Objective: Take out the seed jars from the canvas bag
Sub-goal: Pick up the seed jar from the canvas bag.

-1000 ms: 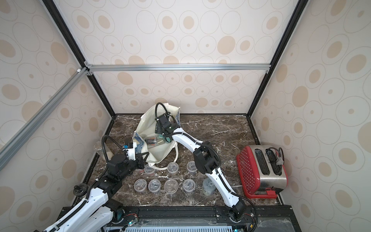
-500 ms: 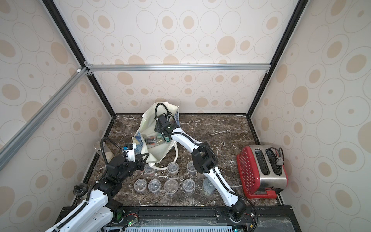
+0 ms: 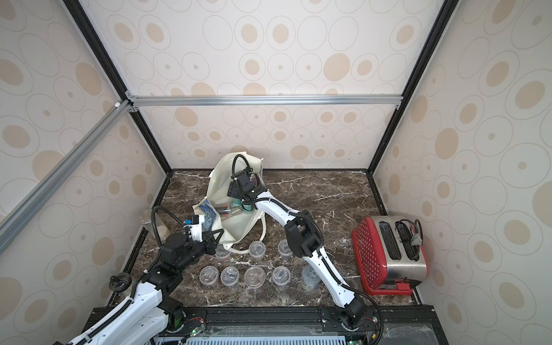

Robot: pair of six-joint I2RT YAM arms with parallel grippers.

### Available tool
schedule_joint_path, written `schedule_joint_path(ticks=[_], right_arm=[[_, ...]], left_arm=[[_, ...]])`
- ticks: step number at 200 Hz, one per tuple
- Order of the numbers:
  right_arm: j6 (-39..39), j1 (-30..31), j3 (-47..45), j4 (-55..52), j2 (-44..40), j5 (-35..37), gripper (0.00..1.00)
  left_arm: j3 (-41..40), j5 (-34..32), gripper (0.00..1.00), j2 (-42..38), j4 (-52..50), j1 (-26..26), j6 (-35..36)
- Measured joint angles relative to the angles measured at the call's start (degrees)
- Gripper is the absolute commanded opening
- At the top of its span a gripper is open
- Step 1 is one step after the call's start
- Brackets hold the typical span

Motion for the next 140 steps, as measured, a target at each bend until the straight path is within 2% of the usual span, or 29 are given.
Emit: schedule_joint_path(ticks=[49, 89, 140], right_arm=[[-4.9, 0.0, 0.5, 1.4, 1.2, -0.2, 0.79], [-10.0, -0.7, 0.8, 6.7, 2.9, -5.0, 0.72], [-15.1, -0.9, 0.8, 11.3, 4.1, -11.0, 0.68]], left_arm=[[-0.2, 0.2, 0.00, -0.3, -0.1, 0.0, 0.0], [-0.2, 0.0, 0.00, -1.2, -0.6, 0.0, 0.0], [-0.1, -0.2, 0.00, -1.3, -0.9, 0.0, 0.1]])
